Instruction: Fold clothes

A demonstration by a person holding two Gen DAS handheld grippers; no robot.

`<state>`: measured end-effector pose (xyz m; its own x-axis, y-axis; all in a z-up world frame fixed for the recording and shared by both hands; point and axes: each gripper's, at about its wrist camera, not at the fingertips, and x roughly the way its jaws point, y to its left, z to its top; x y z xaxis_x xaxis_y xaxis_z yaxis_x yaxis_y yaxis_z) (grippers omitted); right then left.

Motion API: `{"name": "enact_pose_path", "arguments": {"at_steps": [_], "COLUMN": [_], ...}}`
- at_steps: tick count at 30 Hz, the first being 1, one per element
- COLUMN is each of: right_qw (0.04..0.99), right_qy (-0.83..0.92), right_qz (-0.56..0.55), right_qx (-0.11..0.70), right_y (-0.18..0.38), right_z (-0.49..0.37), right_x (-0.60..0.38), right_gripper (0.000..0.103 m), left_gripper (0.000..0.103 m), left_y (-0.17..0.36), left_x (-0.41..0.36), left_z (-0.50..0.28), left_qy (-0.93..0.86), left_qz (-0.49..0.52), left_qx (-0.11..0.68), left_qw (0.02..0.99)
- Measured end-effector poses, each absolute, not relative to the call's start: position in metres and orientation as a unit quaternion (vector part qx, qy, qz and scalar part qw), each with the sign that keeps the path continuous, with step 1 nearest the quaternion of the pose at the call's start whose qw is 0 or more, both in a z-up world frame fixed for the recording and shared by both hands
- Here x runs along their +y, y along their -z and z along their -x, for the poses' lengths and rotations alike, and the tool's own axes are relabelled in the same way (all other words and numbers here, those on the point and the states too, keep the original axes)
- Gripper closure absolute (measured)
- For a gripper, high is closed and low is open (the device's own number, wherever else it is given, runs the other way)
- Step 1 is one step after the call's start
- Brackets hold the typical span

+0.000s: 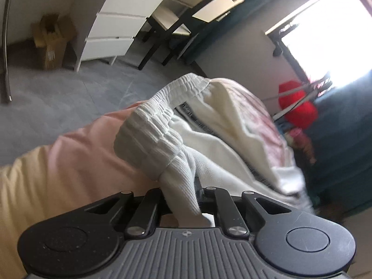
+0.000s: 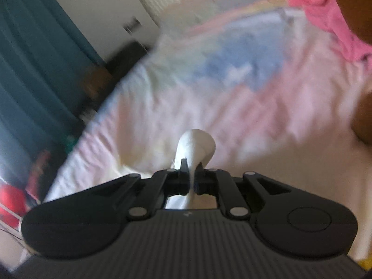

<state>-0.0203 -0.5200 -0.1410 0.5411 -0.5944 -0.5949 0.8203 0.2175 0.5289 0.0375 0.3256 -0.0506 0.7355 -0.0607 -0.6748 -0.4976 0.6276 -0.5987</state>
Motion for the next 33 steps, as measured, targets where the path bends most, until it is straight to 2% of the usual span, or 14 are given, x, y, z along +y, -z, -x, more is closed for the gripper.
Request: {"name": "enact_pose_path", "arguments": {"at_steps": [3,6,7,8,12,17,20,22,24,29,33], "right_qw": [0.752,0.759,0.763,0.769,0.791,0.833,0.856,0.867,0.878,0.911,0.917], "right_qy": [0.465,0.475,0.480,0.479,0.475,0.413,0.371,0.341,0.314,0.259,0.234], "right_qz": [-0.441,-0.416,-0.405,-0.396,-0.361,-0.326,-0.306,-0.305,-0.297,-0.233,-0.220], "right_qx": [0.157,0.155,0.151,0.147,0.135,0.170,0.188,0.199,0.208,0.220,0.235], "right_y": [0.149,0.146,0.143,0.140,0.131,0.124,0.121,0.119,0.116,0.106,0.105], "right_z": [0.020,0.018,0.018,0.016,0.011,-0.016,-0.034,-0.045,-0.055,-0.074,-0.081], "right_x": [-0.521,-0.517,-0.514,-0.512,-0.505,-0.490,-0.475,-0.464,-0.451,-0.414,-0.402], "right_gripper": [0.086,0.061,0.048,0.040,0.039,0.039,0.039,0.039,0.039,0.040,0.040], "left_gripper": [0.086,0.079,0.078,0.077,0.056,0.053,0.059,0.080,0.090,0.092,0.090], "left_y": [0.062,0.071,0.075,0.079,0.087,0.097,0.096,0.093,0.091,0.079,0.080], "left_x": [0.319,0.316,0.317,0.318,0.322,0.317,0.313,0.311,0.309,0.298,0.299], "left_z": [-0.040,-0.038,-0.038,-0.038,-0.039,-0.046,-0.049,-0.047,-0.045,-0.047,-0.047], "left_qy": [-0.138,-0.143,-0.142,-0.142,-0.147,-0.120,-0.122,-0.130,-0.139,-0.171,-0.164], "left_qz": [0.417,0.429,0.432,0.436,0.441,0.445,0.436,0.422,0.407,0.324,0.313], "left_qx": [0.337,0.337,0.341,0.344,0.356,0.379,0.376,0.373,0.370,0.387,0.394], "left_qw": [0.833,0.826,0.823,0.819,0.811,0.802,0.809,0.816,0.823,0.846,0.848]}}
